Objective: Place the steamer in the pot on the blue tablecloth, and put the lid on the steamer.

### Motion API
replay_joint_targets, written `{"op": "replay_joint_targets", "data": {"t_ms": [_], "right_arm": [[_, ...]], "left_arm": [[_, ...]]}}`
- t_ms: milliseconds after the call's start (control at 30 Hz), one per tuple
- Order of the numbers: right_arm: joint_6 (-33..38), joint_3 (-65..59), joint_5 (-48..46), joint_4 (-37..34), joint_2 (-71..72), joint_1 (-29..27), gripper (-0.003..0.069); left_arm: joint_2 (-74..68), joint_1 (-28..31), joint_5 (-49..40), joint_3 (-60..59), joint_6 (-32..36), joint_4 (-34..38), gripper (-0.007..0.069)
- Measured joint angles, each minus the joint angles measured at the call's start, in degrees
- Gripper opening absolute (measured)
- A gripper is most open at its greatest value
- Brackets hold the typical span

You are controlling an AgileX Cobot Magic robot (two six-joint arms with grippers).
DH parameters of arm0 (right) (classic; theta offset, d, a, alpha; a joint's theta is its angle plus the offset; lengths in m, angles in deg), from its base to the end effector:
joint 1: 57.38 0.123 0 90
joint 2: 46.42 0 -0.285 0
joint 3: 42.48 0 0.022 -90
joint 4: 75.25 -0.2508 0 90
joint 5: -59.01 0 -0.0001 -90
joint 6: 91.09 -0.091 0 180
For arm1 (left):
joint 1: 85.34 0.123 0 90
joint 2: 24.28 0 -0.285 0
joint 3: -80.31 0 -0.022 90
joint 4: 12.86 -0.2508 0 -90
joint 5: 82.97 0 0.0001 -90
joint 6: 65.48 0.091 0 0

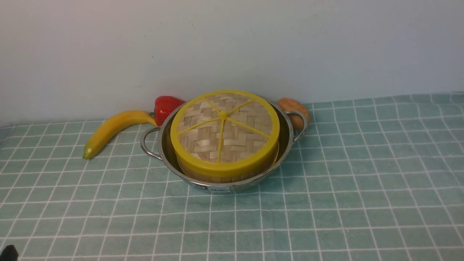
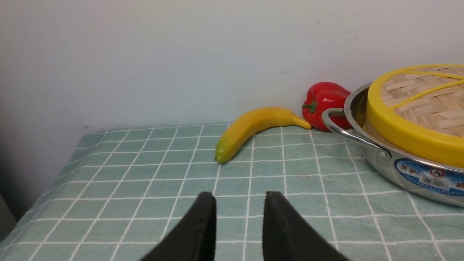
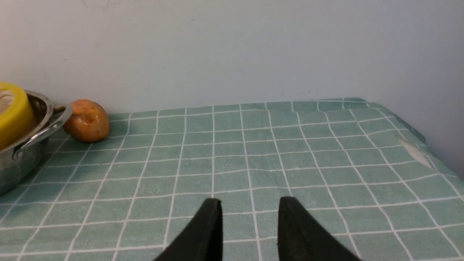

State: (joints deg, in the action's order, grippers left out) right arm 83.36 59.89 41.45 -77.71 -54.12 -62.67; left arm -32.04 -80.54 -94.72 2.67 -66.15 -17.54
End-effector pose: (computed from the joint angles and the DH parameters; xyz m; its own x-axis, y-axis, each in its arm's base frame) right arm 0.0543 -0.0038 0.1832 -0.2088 0.1573 -0.9652 0.1093 0.9845 0.1368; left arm 0.0558 0.0062 0.1922 -0.1299 0.0576 -0.9899 -0.0914 0.9934 0.0698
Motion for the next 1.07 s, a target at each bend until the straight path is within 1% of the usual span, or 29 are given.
{"op": "replay_joint_targets", "data": {"t_ms": [1067], "right_arm": [[0.0, 0.0, 0.0, -0.17, 0.0, 0.0, 0.024]], "left_arm": [[0.0, 0.0, 0.0, 0.0, 0.17, 0.0, 0.0222]]}}
